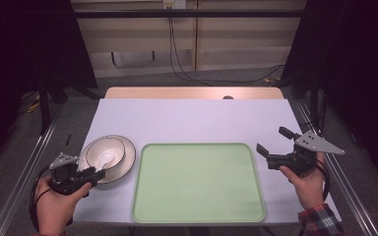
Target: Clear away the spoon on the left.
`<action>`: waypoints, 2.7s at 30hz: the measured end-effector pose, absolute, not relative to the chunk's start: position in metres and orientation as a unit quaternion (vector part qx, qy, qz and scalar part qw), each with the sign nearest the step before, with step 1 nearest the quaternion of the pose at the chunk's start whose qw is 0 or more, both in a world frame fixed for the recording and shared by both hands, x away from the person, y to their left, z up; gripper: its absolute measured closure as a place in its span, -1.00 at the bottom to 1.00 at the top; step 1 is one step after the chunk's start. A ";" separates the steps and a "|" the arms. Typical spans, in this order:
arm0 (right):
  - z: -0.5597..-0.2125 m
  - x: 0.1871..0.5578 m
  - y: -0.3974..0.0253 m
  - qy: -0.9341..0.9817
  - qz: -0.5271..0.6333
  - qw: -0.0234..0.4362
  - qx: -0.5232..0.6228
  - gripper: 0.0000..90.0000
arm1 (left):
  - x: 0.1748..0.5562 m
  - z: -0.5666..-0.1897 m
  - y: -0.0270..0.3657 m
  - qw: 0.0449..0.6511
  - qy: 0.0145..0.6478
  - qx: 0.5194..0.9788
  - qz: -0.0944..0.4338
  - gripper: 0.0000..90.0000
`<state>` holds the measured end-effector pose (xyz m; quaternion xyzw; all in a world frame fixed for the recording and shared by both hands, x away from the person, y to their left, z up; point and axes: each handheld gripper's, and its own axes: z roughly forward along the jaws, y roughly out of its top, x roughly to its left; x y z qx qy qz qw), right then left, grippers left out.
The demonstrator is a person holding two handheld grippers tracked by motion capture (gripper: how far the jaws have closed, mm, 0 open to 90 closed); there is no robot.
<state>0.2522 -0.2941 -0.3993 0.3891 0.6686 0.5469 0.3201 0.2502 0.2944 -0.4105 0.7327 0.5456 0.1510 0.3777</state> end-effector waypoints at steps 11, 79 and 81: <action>-0.400 0.252 -0.293 0.669 0.547 0.320 0.388 -0.96 | 0.251 -0.414 0.297 0.379 0.551 0.730 0.144 0.55; -0.401 0.253 -0.291 0.671 0.546 0.319 0.388 -0.96 | 0.312 -0.416 0.282 0.507 0.516 0.642 0.252 0.89; -0.401 0.252 -0.291 0.672 0.544 0.319 0.388 -0.96 | 0.312 -0.416 0.282 0.508 0.515 0.642 0.252 0.89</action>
